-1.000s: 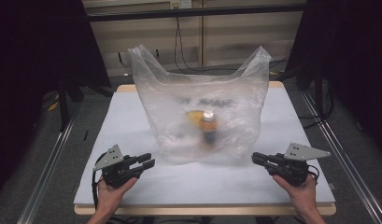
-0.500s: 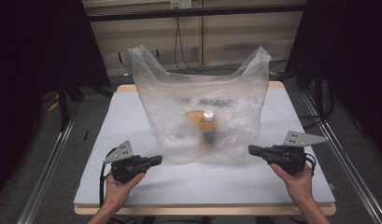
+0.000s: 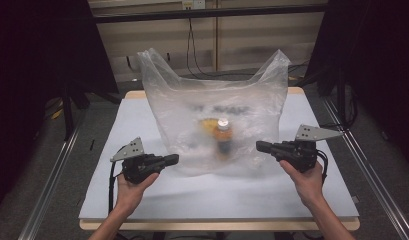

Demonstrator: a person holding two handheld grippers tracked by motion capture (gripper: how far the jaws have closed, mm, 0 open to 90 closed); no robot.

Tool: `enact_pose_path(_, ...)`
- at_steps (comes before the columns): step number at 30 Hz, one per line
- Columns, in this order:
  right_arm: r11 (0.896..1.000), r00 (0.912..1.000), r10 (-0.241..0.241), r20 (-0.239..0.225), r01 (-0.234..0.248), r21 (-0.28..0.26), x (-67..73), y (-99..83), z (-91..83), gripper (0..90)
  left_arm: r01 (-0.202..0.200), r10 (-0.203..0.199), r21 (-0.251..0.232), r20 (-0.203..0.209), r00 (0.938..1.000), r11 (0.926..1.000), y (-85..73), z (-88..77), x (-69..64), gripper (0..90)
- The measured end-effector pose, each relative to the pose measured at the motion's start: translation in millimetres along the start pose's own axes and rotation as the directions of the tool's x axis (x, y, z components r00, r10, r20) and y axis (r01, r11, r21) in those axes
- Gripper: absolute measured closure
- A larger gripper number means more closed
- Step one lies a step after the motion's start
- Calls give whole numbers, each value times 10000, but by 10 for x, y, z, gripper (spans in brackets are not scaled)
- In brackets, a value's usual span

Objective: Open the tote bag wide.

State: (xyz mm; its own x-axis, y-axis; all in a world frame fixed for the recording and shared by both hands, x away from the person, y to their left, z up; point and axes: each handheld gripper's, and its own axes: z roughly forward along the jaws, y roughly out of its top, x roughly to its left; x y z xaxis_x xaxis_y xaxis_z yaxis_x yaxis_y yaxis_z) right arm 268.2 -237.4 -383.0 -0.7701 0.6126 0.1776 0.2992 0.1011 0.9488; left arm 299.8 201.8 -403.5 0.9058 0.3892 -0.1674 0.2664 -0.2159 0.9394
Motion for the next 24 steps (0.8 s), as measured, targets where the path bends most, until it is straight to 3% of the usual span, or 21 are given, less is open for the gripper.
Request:
enact_pose_path(8, 9984, 9998, -191, 22, 192, -524, -26, 252, 57, 900, -139, 135, -579, -78, 9999, 9982, 228, 91, 67, 900)
enact_pose_path(17, 9963, 9998, -216, 2, 215, -836, -54, 443, 112, 900, -432, 400, -885, -380, 9985, 9951, 424, 128, 131, 900)
enact_pose_path(24, 9966, 9995, -223, 235, 241, -793, -143, 625, 183, 900, -511, 461, -1193, -438, 9980, 9915, 648, 190, 200, 900)
